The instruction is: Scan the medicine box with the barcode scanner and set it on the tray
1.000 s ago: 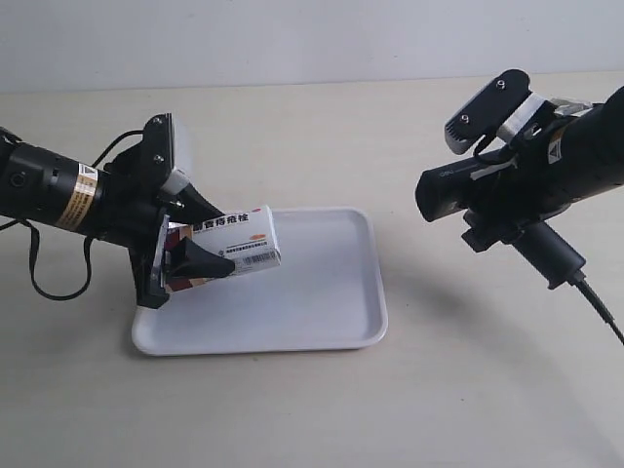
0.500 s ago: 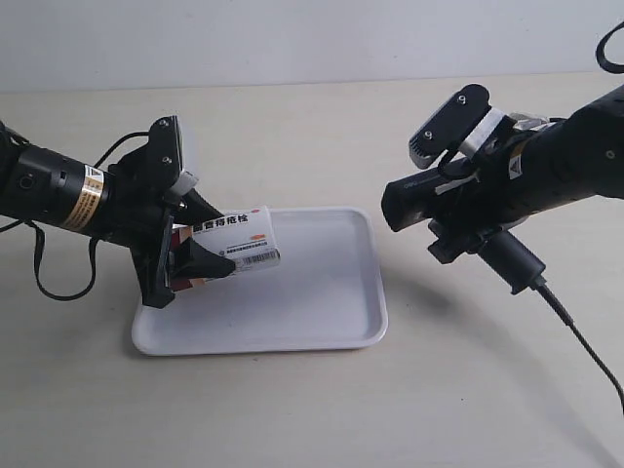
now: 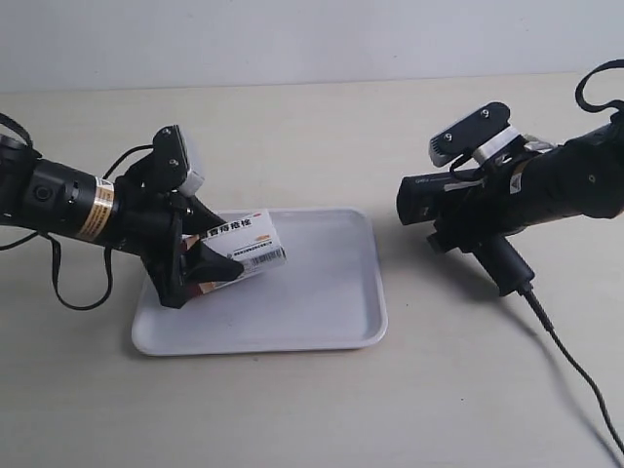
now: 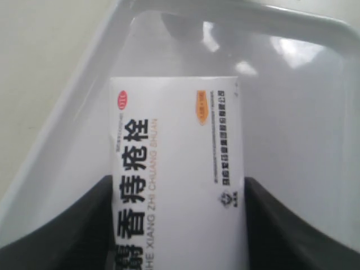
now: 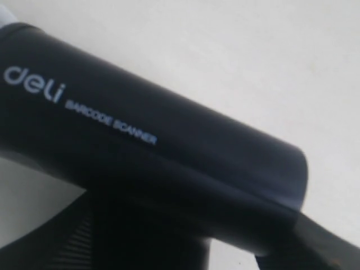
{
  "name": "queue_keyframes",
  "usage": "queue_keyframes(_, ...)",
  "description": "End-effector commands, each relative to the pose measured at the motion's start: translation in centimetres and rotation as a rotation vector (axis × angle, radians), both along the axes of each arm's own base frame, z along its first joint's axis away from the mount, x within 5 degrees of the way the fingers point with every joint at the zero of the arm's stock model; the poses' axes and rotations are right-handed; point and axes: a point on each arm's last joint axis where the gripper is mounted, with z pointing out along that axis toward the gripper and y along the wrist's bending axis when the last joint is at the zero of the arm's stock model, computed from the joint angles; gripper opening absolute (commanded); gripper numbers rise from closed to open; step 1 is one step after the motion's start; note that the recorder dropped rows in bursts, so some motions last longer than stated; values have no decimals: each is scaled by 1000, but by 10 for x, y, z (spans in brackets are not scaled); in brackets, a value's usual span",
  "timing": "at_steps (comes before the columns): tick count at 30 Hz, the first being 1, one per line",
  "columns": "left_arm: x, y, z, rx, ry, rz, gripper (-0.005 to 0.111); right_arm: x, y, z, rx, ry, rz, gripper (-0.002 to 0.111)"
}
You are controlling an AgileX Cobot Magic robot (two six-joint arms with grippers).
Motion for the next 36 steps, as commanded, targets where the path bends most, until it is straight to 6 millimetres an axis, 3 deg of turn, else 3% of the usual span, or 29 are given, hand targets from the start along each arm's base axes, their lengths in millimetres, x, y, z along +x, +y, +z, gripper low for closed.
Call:
queue_keyframes(1,7,1,-7,21,7,90,1,5,2,-1,47,-26,-32,0)
queue_keyframes(4,8,1,-8,16,14,104,14,5,2,-4,53,-13,-47,0)
queue_keyframes(9,8,1,-8,12,28,117,53,4,2,-17,45,25,-60,5)
queue_keyframes(13,6,-1,-8,1,42,103,76,4,2,-21,45,32,-62,24)
queue_keyframes(19,4,-2,-6,-6,38,60,104,4,2,-21,53,36,-75,61)
queue_keyframes(23,5,-1,10,-18,-6,64,105,5,2,-7,101,15,-123,87)
queue_keyframes(27,4,2,45,-32,-48,125,105,1,-1,29,120,-37,-133,97)
queue_keyframes(32,-11,8,102,-114,-41,245,103,-22,-13,96,152,-101,-174,92)
queue_keyframes(34,-23,10,126,-169,-68,256,95,-35,-19,123,199,-141,-197,82)
queue_keyframes(36,-40,13,146,-211,-106,234,76,-51,-26,148,248,-207,-202,66)
